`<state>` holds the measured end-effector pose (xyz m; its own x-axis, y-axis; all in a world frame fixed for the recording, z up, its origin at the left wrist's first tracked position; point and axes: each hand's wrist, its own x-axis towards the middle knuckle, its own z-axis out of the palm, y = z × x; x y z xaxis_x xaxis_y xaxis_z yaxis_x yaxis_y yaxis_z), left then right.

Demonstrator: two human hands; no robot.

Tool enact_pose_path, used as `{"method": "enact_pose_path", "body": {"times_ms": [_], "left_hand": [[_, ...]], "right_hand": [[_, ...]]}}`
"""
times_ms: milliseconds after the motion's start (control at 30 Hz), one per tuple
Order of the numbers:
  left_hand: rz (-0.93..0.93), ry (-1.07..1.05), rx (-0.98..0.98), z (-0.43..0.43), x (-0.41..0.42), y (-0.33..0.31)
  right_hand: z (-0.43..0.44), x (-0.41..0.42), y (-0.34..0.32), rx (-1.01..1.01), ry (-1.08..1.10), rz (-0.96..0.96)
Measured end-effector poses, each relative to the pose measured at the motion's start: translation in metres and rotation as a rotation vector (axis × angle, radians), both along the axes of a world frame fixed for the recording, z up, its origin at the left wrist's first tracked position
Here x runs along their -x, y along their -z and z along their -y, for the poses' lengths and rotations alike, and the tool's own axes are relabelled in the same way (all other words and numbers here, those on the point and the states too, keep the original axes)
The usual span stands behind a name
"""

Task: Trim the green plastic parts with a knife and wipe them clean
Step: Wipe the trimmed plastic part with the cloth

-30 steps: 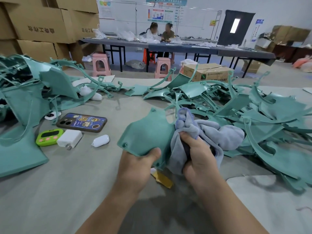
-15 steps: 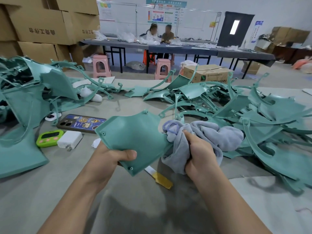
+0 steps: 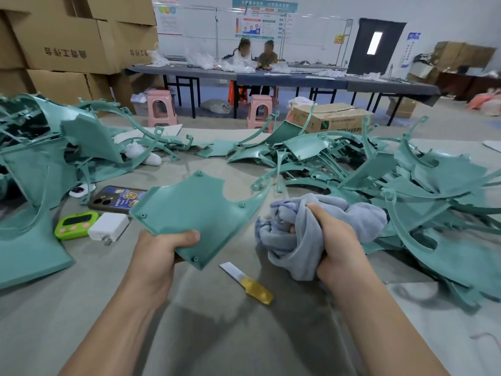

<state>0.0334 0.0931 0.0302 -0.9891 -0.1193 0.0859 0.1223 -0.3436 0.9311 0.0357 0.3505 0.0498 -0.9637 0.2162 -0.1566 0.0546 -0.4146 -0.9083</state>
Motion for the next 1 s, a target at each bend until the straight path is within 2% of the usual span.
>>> {"method": "enact_pose_path", "body": {"times_ms": [100, 200, 367, 600, 767, 900, 1000], "left_hand": [[-0.005, 0.04, -0.027, 0.001, -0.002, 0.0], [-0.019, 0.121, 0.016, -0.006, -0.006, -0.002], [0.019, 0.176, 0.06, -0.005, -0.009, -0.001], [-0.018, 0.239, 0.131, -0.006, -0.009, -0.003], [-0.059, 0.275, 0.144, 0.003, -0.01, -0.007], [-0.073, 0.313, 0.146, 0.015, -0.012, -0.01], [-0.067, 0.36, 0.134, 0.026, -0.014, -0.011]], "right_hand": [[0.004, -0.004, -0.009, 0.147, -0.174, 0.093], [0.016, -0.007, -0.004, 0.029, -0.25, 0.054], [0.018, -0.012, -0.005, -0.028, -0.213, 0.085], [0.023, -0.006, -0.008, 0.087, -0.073, 0.266], [0.023, 0.004, -0.002, 0.133, -0.081, 0.322], [0.017, 0.01, -0.004, 0.245, -0.102, 0.344], [0.005, 0.013, -0.004, 0.236, -0.132, 0.282]]}}
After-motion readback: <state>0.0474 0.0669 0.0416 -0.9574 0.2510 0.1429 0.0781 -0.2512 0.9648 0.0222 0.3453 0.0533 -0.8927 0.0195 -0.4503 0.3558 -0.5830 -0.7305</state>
